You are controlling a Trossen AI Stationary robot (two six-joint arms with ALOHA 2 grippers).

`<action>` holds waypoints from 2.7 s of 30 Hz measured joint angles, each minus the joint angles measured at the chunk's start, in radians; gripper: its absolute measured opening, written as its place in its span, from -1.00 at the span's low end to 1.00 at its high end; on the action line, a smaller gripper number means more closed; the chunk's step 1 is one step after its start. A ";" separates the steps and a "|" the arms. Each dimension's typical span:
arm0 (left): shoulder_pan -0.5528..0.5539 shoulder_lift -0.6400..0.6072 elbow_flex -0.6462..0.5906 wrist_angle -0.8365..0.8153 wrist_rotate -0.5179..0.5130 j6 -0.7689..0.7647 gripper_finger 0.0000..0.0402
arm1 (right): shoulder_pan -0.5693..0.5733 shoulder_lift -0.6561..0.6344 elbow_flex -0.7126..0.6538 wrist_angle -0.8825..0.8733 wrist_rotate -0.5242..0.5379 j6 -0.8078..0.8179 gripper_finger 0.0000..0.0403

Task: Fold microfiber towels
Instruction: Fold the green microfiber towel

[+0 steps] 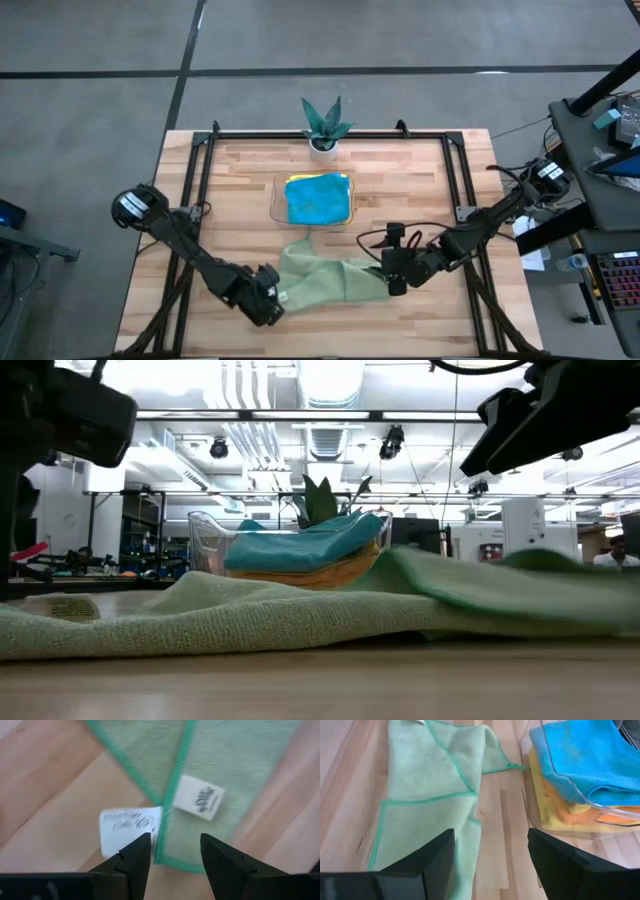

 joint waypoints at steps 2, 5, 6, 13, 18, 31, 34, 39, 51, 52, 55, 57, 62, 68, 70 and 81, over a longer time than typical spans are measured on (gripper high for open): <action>-0.001 0.010 0.000 0.053 -0.003 0.038 -0.22 | 0.000 -0.001 0.001 0.000 0.003 0.004 0.19; -0.002 0.022 0.000 0.124 -0.014 0.091 -0.23 | 0.000 -0.001 0.002 0.001 0.010 0.026 0.18; -0.002 0.027 0.002 0.141 -0.018 0.108 -0.25 | 0.000 -0.001 0.002 0.001 0.011 0.034 0.18; -0.005 0.054 0.005 0.166 -0.009 0.125 -0.65 | 0.000 -0.001 0.002 0.020 0.011 0.043 0.18; -0.005 0.066 0.003 0.162 -0.003 0.115 -0.86 | 0.000 -0.001 0.002 0.020 0.011 0.043 0.17; -0.006 0.016 0.043 0.148 0.042 0.273 -0.35 | 0.001 -0.001 0.002 0.023 0.011 0.048 0.18; -0.006 0.017 0.040 0.068 0.042 0.258 -0.19 | 0.001 -0.001 0.002 0.023 0.011 0.048 0.19; -0.006 0.017 0.042 -0.058 0.033 0.238 -0.11 | 0.001 -0.001 0.002 0.031 0.011 0.047 0.20; -0.004 0.017 0.011 0.000 -0.020 0.237 -0.10 | 0.001 -0.001 0.002 0.038 0.011 0.046 0.20; -0.004 0.017 0.004 0.018 -0.021 0.237 -0.10 | 0.001 -0.001 0.002 0.038 0.011 0.046 0.20; -0.004 0.018 -0.004 0.022 -0.037 0.218 -0.15 | 0.001 -0.001 0.002 0.038 0.011 0.045 0.20; -0.004 0.018 -0.010 0.023 -0.054 0.204 -0.21 | 0.001 -0.001 0.002 0.038 0.011 0.045 0.20; -0.006 0.019 -0.036 0.069 -0.046 0.185 -0.46 | 0.003 -0.001 0.002 0.038 0.011 0.048 0.18; -0.009 0.022 -0.076 0.186 -0.031 0.185 -0.74 | 0.003 -0.001 0.002 0.038 0.011 0.048 0.17; -0.009 0.027 -0.077 0.187 -0.030 0.185 -0.81 | 0.003 -0.001 0.002 0.038 0.011 0.048 0.17; -0.010 0.028 -0.080 0.198 -0.006 0.185 -0.39 | 0.003 -0.001 0.002 0.038 -0.009 0.039 0.18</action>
